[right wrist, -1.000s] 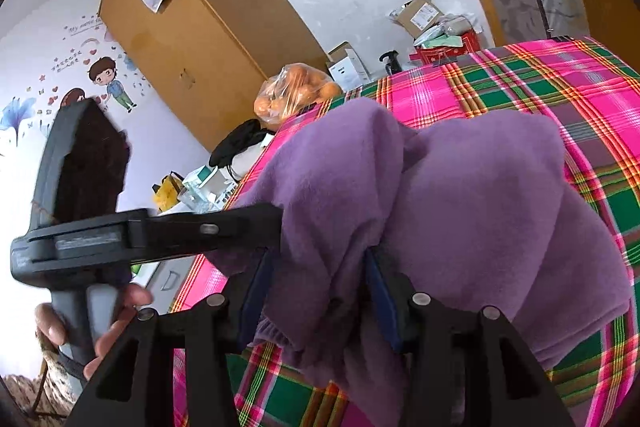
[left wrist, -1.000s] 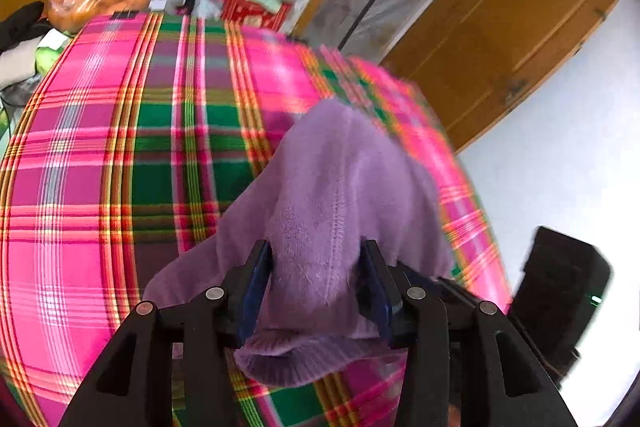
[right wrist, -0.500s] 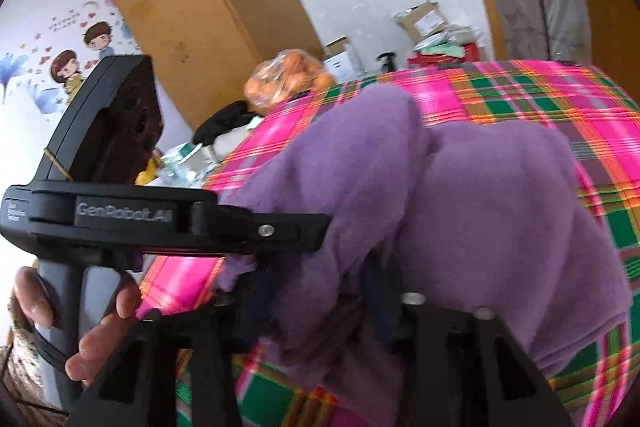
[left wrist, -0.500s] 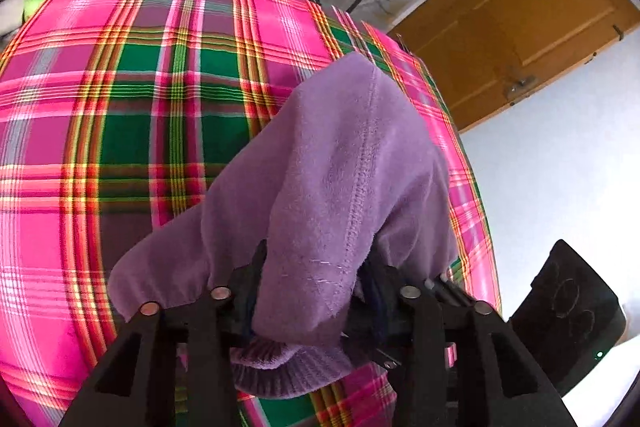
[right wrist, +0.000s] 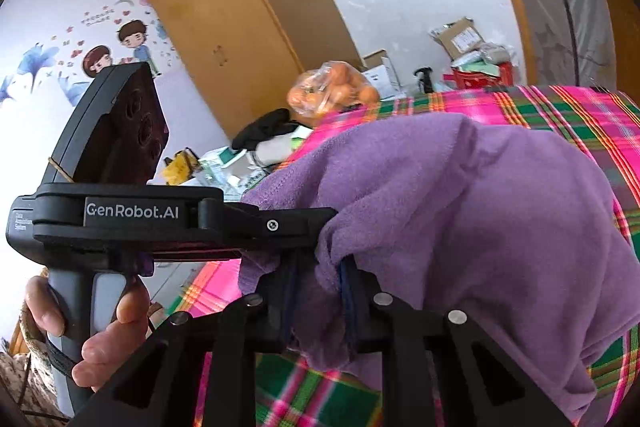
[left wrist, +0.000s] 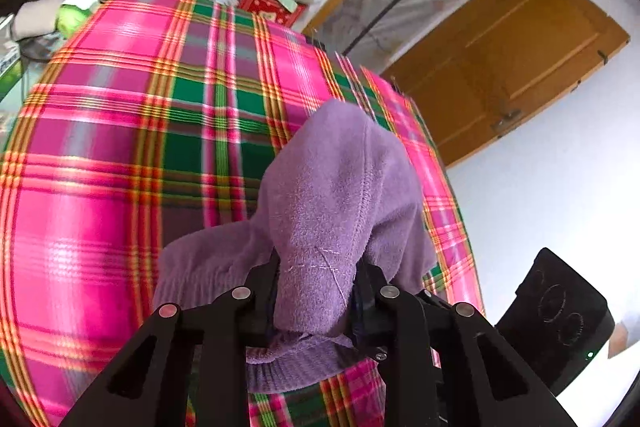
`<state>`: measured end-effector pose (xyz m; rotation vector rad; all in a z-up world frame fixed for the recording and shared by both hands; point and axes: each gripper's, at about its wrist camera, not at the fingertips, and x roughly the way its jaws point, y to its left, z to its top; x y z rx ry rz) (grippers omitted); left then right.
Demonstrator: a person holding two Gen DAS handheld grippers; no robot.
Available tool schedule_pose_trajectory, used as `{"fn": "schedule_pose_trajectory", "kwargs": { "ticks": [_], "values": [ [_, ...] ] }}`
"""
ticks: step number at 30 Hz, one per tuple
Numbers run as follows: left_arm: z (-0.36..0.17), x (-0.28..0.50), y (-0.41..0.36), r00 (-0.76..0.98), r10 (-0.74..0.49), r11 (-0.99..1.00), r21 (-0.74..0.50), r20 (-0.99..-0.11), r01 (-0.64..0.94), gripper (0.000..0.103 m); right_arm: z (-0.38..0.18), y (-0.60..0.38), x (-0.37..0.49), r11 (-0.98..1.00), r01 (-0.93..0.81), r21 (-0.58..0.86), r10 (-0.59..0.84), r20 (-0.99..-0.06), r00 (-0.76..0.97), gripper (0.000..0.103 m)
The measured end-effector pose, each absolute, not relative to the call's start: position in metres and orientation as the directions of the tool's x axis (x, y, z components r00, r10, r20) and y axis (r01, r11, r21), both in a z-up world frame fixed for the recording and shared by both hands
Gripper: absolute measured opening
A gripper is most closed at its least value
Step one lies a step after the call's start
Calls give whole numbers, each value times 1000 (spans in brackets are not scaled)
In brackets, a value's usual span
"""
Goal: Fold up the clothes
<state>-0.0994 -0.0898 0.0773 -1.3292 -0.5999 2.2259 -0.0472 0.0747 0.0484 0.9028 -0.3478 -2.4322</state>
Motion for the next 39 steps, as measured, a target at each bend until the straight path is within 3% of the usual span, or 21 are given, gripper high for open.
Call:
{"fn": "schedule_pose_trajectory", "kwargs": {
  "ticks": [12, 31, 39],
  "values": [
    [92, -80, -143, -499, 550, -802, -590, -670, -93, 27, 68, 17, -44, -794, 481, 372, -607, -526, -595, 20],
    [36, -90, -197, -453, 492, -803, -588, -744, 95, 28, 22, -28, -67, -727, 509, 462, -678, -599, -425, 21],
    [22, -93, -197, -424, 455, -820, -554, -783, 143, 34, 30, -2, -56, -736, 481, 476, -671, -607, -425, 25]
  ]
}}
